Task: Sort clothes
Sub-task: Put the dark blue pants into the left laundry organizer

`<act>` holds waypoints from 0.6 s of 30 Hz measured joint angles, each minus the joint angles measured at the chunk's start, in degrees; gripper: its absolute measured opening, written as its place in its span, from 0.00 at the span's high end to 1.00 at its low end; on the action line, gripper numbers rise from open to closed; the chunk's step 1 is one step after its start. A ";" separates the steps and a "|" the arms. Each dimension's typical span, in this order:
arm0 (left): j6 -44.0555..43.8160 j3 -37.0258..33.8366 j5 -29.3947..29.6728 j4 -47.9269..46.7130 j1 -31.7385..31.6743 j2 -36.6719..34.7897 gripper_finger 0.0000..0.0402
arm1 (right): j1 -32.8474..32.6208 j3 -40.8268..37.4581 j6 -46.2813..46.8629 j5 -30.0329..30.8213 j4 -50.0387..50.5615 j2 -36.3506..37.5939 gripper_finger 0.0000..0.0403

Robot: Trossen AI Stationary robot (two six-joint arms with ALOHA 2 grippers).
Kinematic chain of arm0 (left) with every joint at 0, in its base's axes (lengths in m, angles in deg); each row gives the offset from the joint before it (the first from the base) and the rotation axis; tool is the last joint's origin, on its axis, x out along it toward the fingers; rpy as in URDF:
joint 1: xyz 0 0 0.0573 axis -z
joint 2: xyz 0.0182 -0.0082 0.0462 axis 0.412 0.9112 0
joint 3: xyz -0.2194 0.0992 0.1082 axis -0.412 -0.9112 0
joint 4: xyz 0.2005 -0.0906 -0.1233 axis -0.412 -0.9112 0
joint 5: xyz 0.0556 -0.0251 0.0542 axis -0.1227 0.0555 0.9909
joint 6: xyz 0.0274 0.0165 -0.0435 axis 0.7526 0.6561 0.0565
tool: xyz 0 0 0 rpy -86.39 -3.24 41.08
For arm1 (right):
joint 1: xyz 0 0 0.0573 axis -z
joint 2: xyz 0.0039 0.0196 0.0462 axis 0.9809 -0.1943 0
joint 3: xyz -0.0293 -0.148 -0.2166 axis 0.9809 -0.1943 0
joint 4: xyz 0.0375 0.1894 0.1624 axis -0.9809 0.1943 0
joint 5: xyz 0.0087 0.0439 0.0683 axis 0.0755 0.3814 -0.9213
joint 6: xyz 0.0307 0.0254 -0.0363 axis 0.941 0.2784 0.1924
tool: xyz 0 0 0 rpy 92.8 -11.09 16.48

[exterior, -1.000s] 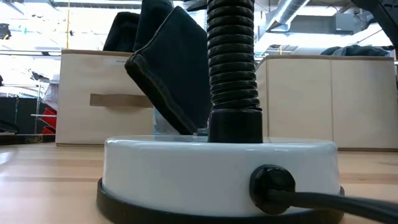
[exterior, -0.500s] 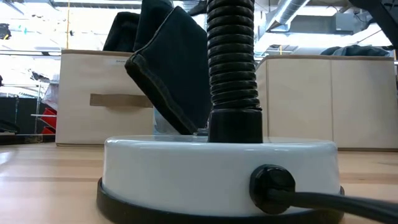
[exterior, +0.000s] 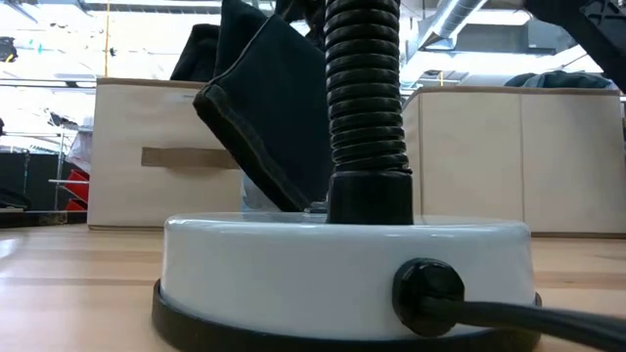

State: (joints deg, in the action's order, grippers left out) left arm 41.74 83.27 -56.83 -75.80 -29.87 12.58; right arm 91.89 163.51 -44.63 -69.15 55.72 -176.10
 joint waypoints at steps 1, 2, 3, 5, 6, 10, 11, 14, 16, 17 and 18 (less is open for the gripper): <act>0.10 0.00 0.04 0.02 0.00 0.00 0.27 | -0.10 0.00 0.38 0.00 -0.22 -0.46 0.48; 0.10 0.00 0.04 0.00 0.00 0.00 0.27 | -0.20 0.00 0.55 0.07 -0.38 -0.88 0.50; 0.10 0.00 0.04 0.00 0.00 0.00 0.27 | -0.27 0.00 0.58 0.10 -0.60 -1.22 0.52; 0.16 0.00 0.02 -0.03 0.00 0.01 0.27 | -0.42 0.00 0.65 0.10 -0.90 -1.35 0.59; 0.37 0.00 0.02 -0.05 0.00 0.00 0.27 | -0.56 -0.01 0.63 0.09 -0.99 -1.35 0.63; 1.19 0.00 0.02 -0.07 0.00 0.00 0.27 | -0.68 -0.01 -0.14 0.08 -1.88 -1.26 0.83; 1.33 0.00 0.02 -0.09 0.00 0.00 0.27 | -0.67 0.00 -0.40 0.08 -2.10 -1.26 0.88; 1.44 0.00 0.02 -0.09 0.00 0.00 0.27 | -0.64 0.20 -1.08 -0.02 -2.95 -1.24 0.97; 1.45 0.00 0.02 -0.11 0.00 0.02 0.27 | -0.68 0.24 -1.06 -0.20 -3.91 -0.98 0.97; 1.45 0.00 0.02 -0.11 0.00 0.01 0.27 | -0.74 0.24 -1.06 -0.35 -4.08 -0.82 0.97; 1.45 0.00 0.02 -0.11 0.00 0.00 0.27 | -0.82 0.24 -1.02 -0.74 -4.99 -0.71 0.97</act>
State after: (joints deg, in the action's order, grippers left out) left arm 43.20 83.27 -56.81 -75.91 -29.87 12.58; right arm 91.07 163.75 -45.65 -69.89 50.73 -176.82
